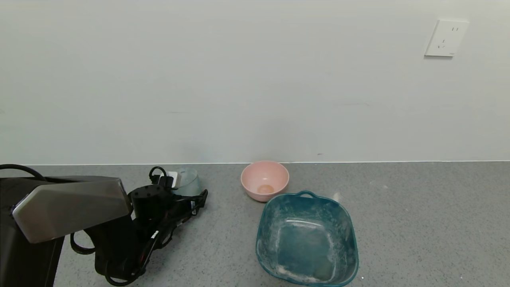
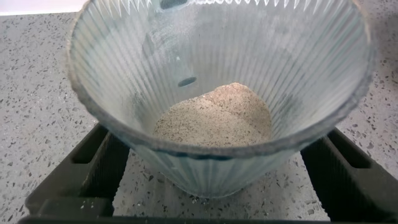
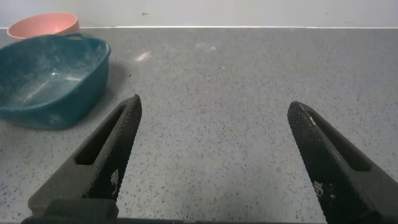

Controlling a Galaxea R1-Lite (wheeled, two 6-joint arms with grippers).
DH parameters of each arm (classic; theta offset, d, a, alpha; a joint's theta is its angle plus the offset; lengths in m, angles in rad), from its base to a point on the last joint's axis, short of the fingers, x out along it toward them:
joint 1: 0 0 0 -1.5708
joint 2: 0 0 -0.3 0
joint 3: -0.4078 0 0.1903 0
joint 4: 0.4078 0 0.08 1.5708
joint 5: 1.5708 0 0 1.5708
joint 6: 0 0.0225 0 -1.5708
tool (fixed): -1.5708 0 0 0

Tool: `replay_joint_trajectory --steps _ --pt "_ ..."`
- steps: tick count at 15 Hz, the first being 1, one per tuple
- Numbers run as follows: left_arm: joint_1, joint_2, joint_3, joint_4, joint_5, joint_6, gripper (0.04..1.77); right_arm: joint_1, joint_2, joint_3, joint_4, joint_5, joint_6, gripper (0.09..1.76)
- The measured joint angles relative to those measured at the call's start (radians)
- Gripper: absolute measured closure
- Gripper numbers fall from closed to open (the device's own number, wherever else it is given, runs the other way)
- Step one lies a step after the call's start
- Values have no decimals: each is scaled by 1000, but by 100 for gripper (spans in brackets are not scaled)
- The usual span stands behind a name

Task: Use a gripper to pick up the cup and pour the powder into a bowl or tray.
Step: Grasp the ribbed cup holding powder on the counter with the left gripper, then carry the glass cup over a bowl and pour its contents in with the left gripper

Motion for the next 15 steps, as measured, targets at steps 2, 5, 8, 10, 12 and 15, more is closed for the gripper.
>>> replay_joint_trajectory --steps 2,5,8,10,12,15 --pt "1 5 -6 0 1 0 9 0 0 0 0 0 0 14" --pt "1 9 -13 0 9 0 38 0 0 0 0 0 0 14" --pt "0 9 -15 1 11 0 51 0 0 0 0 0 0 14" --pt "-1 10 -14 1 11 1 51 0 0 0 0 0 0 14" --pt "-2 10 -13 1 11 1 52 0 0 0 0 0 0 14" --pt "-2 10 -12 1 12 0 52 0 0 0 0 0 0 14"
